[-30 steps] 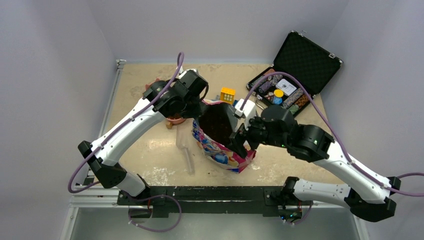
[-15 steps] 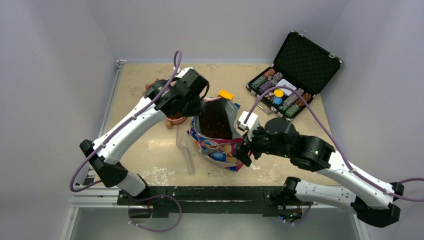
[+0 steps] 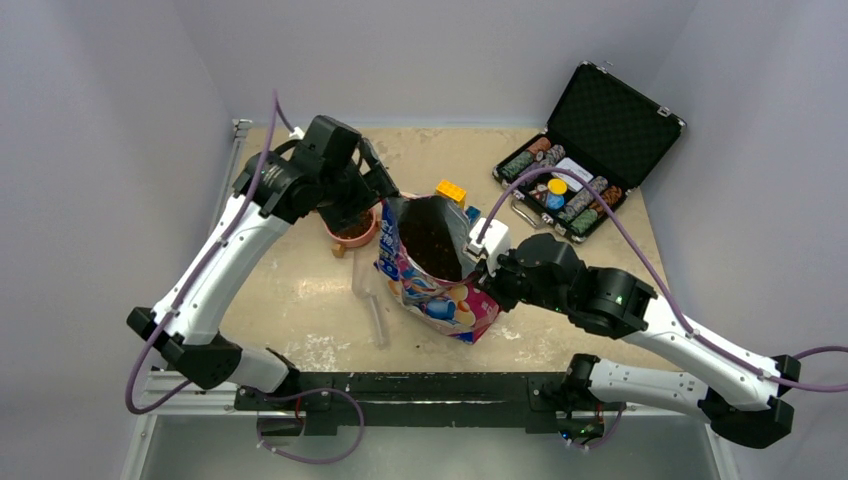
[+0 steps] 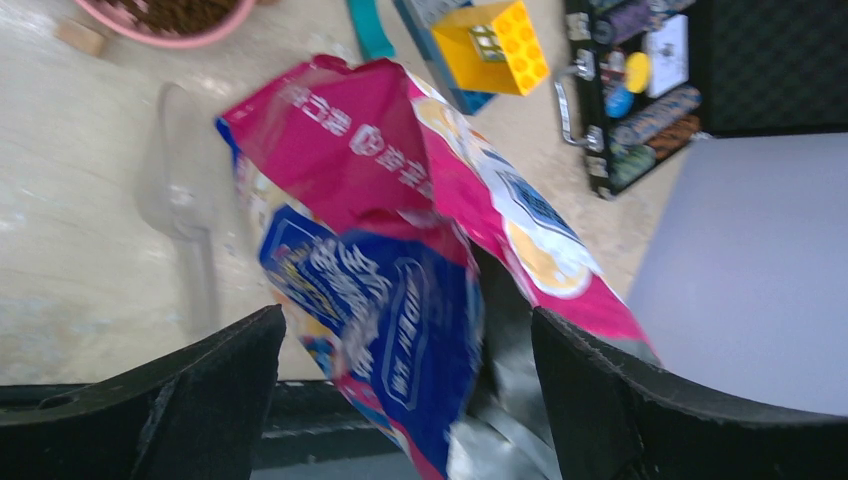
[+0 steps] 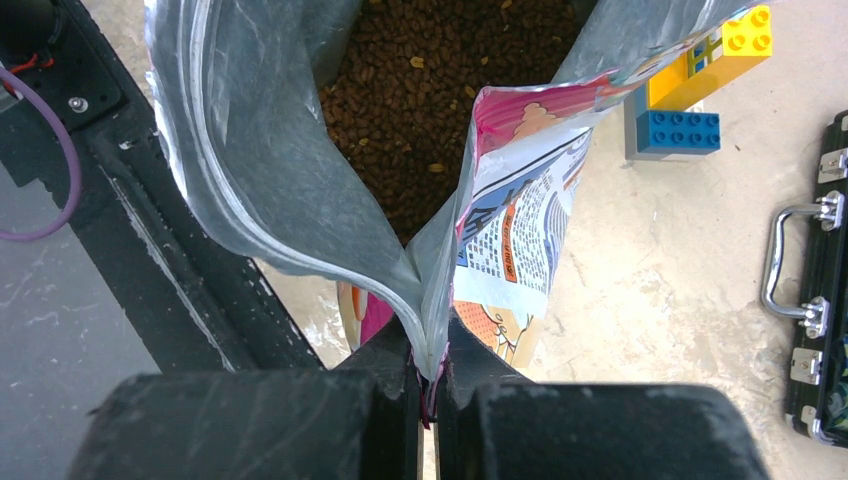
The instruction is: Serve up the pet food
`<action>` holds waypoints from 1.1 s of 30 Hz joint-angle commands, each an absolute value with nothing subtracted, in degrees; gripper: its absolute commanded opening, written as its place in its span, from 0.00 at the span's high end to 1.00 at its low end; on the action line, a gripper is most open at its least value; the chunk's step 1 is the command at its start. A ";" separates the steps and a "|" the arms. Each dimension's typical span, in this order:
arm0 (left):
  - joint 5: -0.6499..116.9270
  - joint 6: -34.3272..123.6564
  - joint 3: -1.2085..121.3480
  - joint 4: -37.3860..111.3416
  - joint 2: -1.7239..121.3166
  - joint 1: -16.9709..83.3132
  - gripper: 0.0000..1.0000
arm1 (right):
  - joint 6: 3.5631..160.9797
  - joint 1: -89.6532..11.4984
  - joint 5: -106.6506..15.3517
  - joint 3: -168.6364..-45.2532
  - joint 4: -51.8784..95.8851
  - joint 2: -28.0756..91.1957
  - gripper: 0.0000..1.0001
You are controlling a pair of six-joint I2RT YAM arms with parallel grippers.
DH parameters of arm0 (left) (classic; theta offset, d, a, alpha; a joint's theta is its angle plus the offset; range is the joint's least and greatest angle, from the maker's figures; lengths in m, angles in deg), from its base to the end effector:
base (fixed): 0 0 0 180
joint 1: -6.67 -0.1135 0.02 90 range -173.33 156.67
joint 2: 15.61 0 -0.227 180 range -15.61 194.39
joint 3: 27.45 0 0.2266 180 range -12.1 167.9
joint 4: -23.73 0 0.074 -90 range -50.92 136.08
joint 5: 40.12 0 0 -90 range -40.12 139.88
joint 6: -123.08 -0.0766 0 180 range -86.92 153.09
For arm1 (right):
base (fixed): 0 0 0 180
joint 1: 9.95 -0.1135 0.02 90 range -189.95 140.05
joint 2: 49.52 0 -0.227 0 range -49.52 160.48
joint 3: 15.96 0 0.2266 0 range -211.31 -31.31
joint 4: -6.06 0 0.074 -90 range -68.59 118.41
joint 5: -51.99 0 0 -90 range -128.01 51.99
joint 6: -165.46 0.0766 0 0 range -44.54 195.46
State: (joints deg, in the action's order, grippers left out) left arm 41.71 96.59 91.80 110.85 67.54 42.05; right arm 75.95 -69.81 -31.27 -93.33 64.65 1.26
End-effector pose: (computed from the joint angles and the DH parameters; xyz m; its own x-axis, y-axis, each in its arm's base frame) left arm 0.2267 -0.1476 0.3559 -0.7304 -0.5679 -0.3795 -0.3441 0.7859 -0.5137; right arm 0.1114 0.1740 0.3113 -0.2730 -0.4533 -0.8485 -0.8065 0.5886 -0.0549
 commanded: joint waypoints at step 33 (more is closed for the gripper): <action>60.36 127.84 91.11 110.65 71.01 36.11 0.14 | 76.49 -69.88 -26.52 -98.37 65.42 1.30 1.00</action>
State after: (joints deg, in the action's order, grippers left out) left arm 55.77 124.26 88.34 110.15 66.32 36.30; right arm 77.00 -69.67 -29.45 -96.52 68.76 3.23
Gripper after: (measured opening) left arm 0.861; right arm 0.010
